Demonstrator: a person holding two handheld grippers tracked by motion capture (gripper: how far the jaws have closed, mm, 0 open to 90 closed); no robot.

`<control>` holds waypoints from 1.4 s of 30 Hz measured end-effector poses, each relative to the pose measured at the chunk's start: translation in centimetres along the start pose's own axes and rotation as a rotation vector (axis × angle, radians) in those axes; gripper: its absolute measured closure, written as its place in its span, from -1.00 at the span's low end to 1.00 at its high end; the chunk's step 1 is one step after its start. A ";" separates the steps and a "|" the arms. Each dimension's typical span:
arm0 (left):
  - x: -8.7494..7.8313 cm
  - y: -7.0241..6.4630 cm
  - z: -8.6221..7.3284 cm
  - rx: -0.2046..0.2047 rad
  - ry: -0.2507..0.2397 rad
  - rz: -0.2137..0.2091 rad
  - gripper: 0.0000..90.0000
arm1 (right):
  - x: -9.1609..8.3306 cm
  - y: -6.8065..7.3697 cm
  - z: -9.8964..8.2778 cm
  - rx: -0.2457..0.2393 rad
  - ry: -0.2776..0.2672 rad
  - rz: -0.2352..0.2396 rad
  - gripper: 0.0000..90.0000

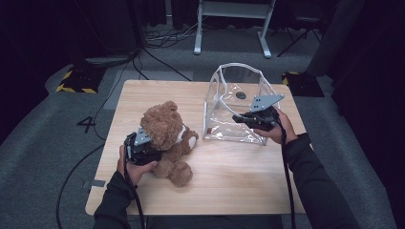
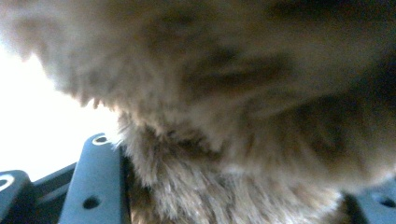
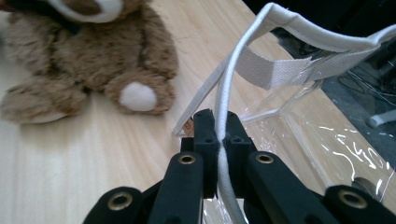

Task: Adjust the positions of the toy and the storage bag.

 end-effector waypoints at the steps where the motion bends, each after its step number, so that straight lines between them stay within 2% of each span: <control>1: 0.0 0.0 0.0 -0.002 -0.002 0.001 -0.05 | -0.3 0.4 0.0 -0.008 0.001 0.007 0.94; 2: 0.0 0.0 0.0 -0.002 -0.002 0.001 -0.05 | -0.3 0.4 0.0 -0.008 0.001 0.007 0.94; 3: 0.0 0.0 0.0 0.002 0.003 0.001 -0.05 | -0.5 0.9 0.0 -0.014 -0.001 0.013 0.94; 4: 0.0 0.0 0.0 0.006 0.007 0.002 -0.05 | -1.1 1.9 0.0 -0.034 -0.004 0.022 0.94; 6: 0.0 0.0 0.0 -0.001 0.001 0.003 -0.05 | -1.5 2.8 0.0 -0.053 -0.003 0.034 0.94; 7: 0.1 0.0 0.0 -0.003 -0.001 0.003 -0.05 | -1.5 2.8 0.0 -0.053 -0.003 0.034 0.94; 8: 0.1 0.0 0.0 -0.006 -0.003 0.003 -0.05 | -1.9 3.7 0.0 -0.067 -0.007 0.043 0.94; 15: 0.1 0.0 0.0 -0.005 -0.001 0.004 -0.05 | -3.0 6.3 0.2 -0.115 -0.021 0.079 0.94; 21: 0.1 -0.1 0.0 -0.010 -0.007 0.005 -0.05 | -3.8 7.5 0.2 -0.133 -0.031 0.093 0.94; 24: 0.1 -0.1 0.0 -0.013 -0.009 0.005 -0.05 | -4.0 7.6 0.0 -0.127 -0.036 0.092 0.91; 25: 0.1 -0.1 0.0 -0.013 -0.008 0.004 -0.05 | -4.3 7.6 0.1 -0.104 -0.061 0.083 0.78; 26: 0.1 -0.1 0.0 -0.012 -0.007 0.004 -0.05 | -4.3 7.6 0.1 -0.104 -0.061 0.083 0.78; 27: 0.1 -0.1 0.0 -0.013 -0.009 0.004 -0.05 | -4.5 7.5 0.2 -0.094 -0.073 0.075 0.68; 29: 0.1 -0.1 0.0 -0.012 -0.007 0.004 -0.05 | -5.5 7.3 0.3 -0.087 -0.100 0.060 0.62; 31: 0.1 -0.1 0.0 -0.008 -0.004 0.005 -0.05 | -5.8 7.2 0.2 -0.085 -0.103 0.052 0.58; 33: 0.1 -0.1 0.0 -0.009 -0.004 0.005 -0.05 | -6.6 6.9 0.1 -0.070 -0.115 0.033 0.52; 36: 0.1 -0.1 0.0 -0.007 -0.004 0.004 -0.05 | -8.3 5.8 -0.3 -0.047 -0.128 -0.039 0.45; 39: 0.1 -0.1 0.0 -0.009 -0.006 0.006 -0.05 | -9.6 5.2 -0.3 -0.028 -0.140 -0.069 0.37; 42: 0.1 -0.1 0.0 -0.008 -0.006 0.005 -0.05 | -10.4 4.9 -0.2 -0.010 -0.160 -0.070 0.33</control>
Point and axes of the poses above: each handheld gripper's, and its own axes: x roughly forward along the jaws, z roughly out of its top, y roughly to its left, the point moved 8 cm from there along x, roughly forward along the jaws, and after that the axes turned 6 degrees about -z, right-handed, at the moved point
